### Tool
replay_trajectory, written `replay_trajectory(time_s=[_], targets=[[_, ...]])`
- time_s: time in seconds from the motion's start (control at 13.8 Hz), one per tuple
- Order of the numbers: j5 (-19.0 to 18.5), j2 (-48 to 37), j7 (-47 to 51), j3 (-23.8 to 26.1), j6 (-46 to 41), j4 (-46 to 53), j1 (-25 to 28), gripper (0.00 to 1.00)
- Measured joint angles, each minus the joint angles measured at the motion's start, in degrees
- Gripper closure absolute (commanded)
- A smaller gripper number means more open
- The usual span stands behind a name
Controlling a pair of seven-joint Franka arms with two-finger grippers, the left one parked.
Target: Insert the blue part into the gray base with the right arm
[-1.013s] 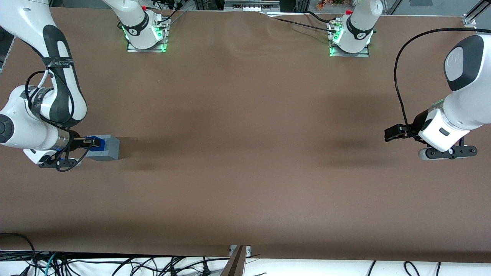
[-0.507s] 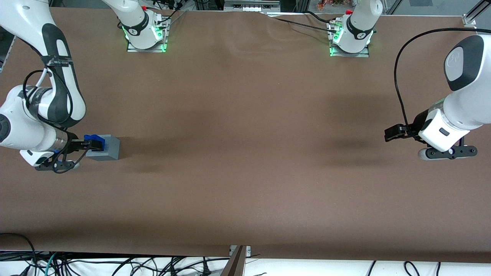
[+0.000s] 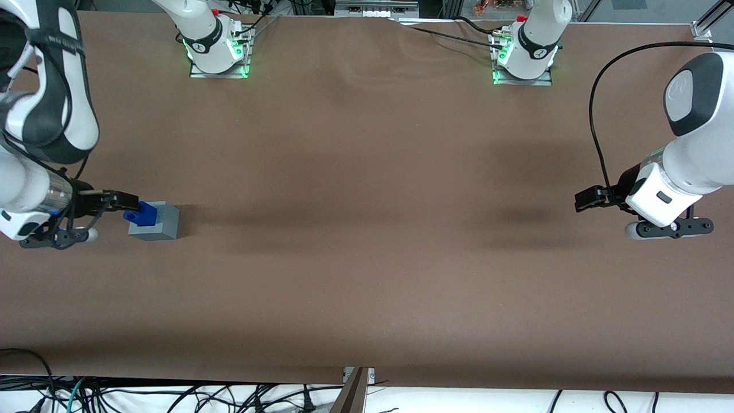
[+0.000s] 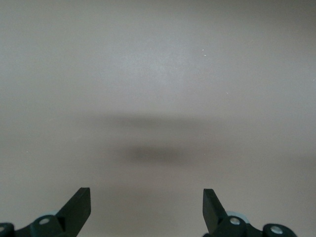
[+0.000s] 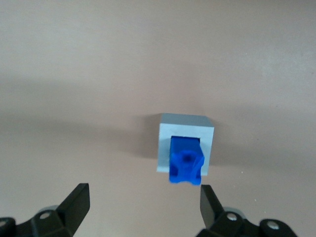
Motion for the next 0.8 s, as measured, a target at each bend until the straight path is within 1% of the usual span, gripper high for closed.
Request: replay_trajectory(time_s=[0.22, 0.43, 0.72, 0.8], targets=[[0.0, -6.6, 0.0, 0.7, -3.1, -1.9, 0.4, 0.01], [0.0, -13.3, 0.9, 1.9, -3.6, -7.7, 0.5, 0.01], [-0.1, -16.6, 1.7, 2.1, -3.1, -12.9, 0.4, 0.01], [-0.6, -17.3, 2.6, 2.5, -3.0, -13.8, 0.4, 0.01]])
